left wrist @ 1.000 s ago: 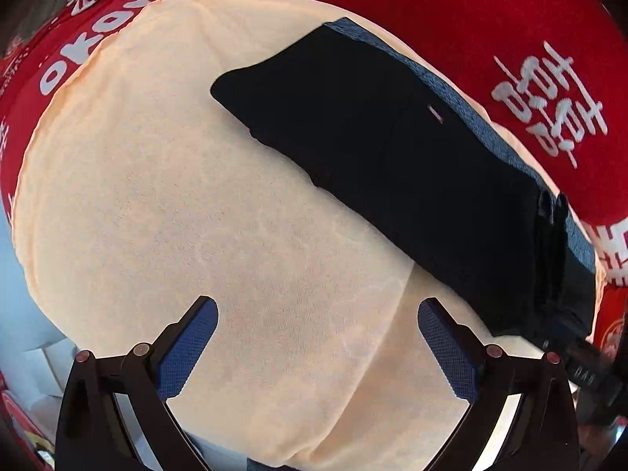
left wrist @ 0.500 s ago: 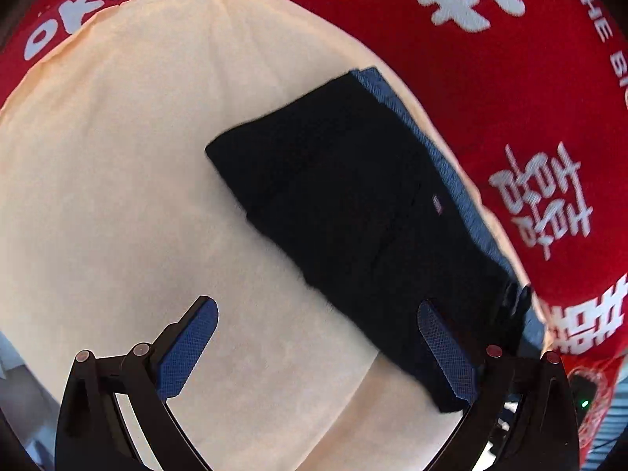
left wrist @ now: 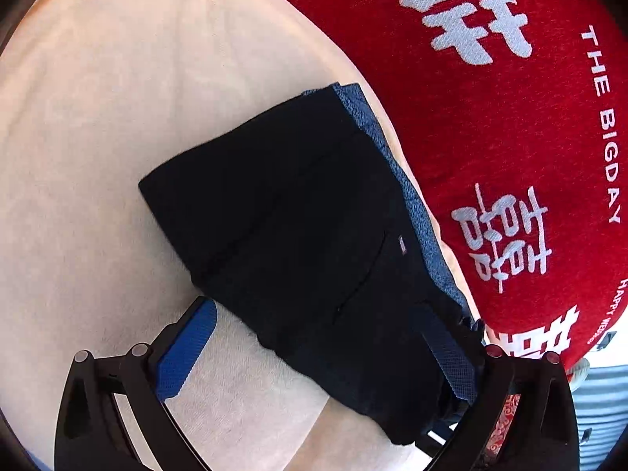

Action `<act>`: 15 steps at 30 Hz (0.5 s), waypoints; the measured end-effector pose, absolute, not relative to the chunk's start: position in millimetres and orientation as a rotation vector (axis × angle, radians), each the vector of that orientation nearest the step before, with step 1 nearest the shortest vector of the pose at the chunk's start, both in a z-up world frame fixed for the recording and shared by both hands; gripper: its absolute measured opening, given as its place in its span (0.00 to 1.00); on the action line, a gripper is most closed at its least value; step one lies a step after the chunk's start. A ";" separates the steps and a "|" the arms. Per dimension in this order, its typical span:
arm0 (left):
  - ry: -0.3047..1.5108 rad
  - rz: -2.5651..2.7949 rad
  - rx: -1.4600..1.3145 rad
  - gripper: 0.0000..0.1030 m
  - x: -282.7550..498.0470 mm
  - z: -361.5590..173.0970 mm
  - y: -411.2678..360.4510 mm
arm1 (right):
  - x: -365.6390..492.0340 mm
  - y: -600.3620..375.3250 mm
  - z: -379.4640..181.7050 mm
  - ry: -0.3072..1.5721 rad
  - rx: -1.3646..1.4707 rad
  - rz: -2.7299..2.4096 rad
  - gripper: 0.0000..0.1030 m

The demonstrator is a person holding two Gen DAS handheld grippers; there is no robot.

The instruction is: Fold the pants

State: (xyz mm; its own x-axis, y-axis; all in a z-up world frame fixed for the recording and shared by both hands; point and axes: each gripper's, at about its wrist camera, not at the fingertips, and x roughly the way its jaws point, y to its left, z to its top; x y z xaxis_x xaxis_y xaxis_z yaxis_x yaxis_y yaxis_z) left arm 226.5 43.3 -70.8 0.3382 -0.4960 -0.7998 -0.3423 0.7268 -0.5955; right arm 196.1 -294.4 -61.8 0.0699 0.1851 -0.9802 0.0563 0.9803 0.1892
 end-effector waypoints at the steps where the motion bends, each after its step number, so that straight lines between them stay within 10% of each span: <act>1: 1.253 -0.116 -0.811 1.00 228.0 -71.0 43.3 | 195.8 -294.3 -62.1 1.499 0.196 0.098 0.86; 15: 1.209 -0.127 -0.645 1.00 250.6 -51.4 7.0 | 188.0 -294.5 -60.8 1.481 0.206 0.102 0.87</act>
